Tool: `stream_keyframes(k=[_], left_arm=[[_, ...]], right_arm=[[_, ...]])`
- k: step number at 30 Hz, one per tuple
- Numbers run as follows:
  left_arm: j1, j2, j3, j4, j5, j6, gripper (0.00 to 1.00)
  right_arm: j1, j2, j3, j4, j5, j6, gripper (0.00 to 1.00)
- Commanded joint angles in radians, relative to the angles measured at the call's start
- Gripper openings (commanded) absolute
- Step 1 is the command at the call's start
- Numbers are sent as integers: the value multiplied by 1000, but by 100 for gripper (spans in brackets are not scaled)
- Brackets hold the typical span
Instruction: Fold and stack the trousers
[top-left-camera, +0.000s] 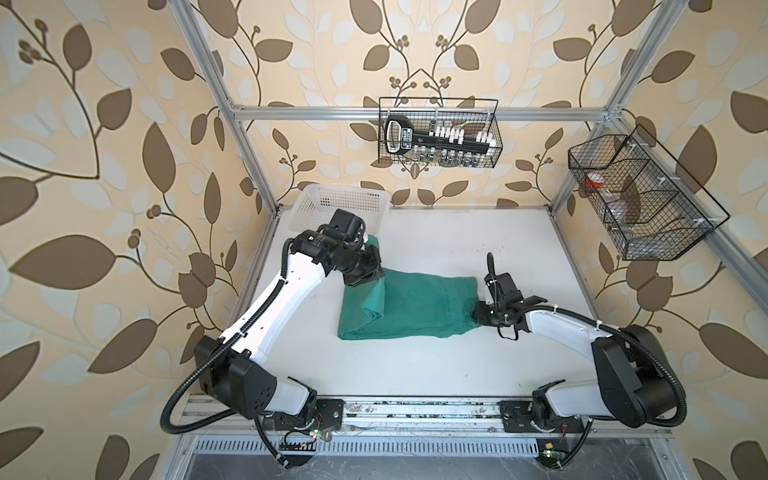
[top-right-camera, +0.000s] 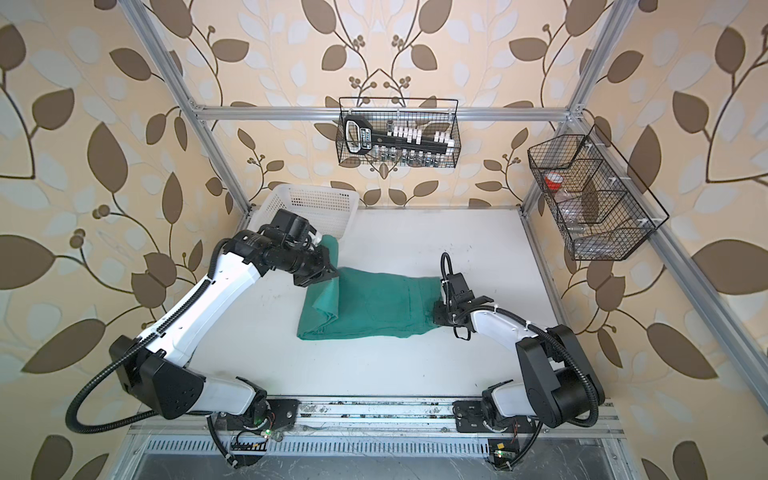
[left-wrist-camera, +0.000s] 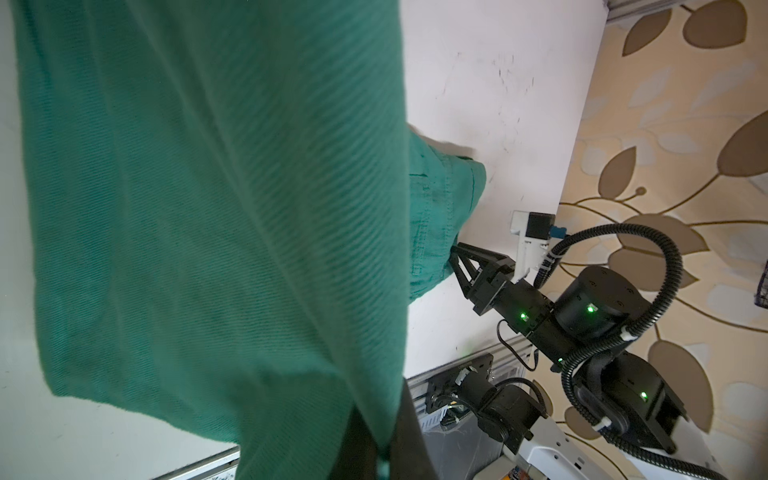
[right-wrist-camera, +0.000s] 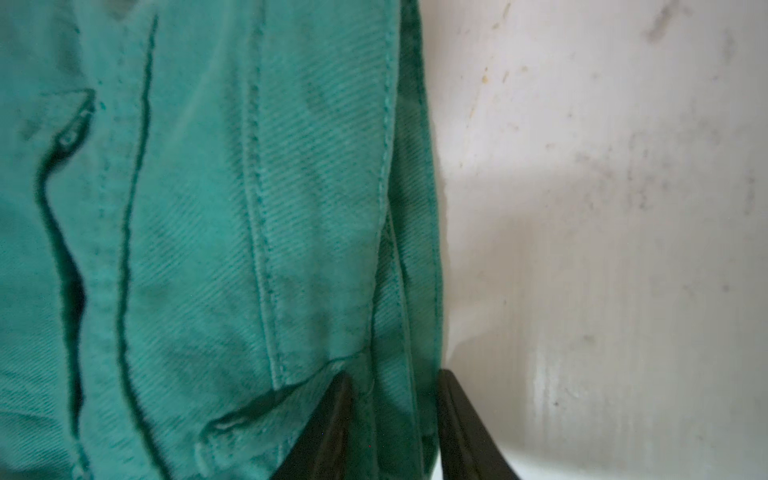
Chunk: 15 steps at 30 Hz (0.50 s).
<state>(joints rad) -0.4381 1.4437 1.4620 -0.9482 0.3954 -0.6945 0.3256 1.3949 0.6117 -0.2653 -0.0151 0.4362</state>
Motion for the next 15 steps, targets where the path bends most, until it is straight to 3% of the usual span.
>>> stream_keyframes(k=[1,15], left_arm=[[-78,61,77,94,-15,-65,0],[-290,330,251,228,-41,-183,0]], right_arm=[[7,18,-25,6,5,-16,35],[13,9,-59,77,-74,10,35]])
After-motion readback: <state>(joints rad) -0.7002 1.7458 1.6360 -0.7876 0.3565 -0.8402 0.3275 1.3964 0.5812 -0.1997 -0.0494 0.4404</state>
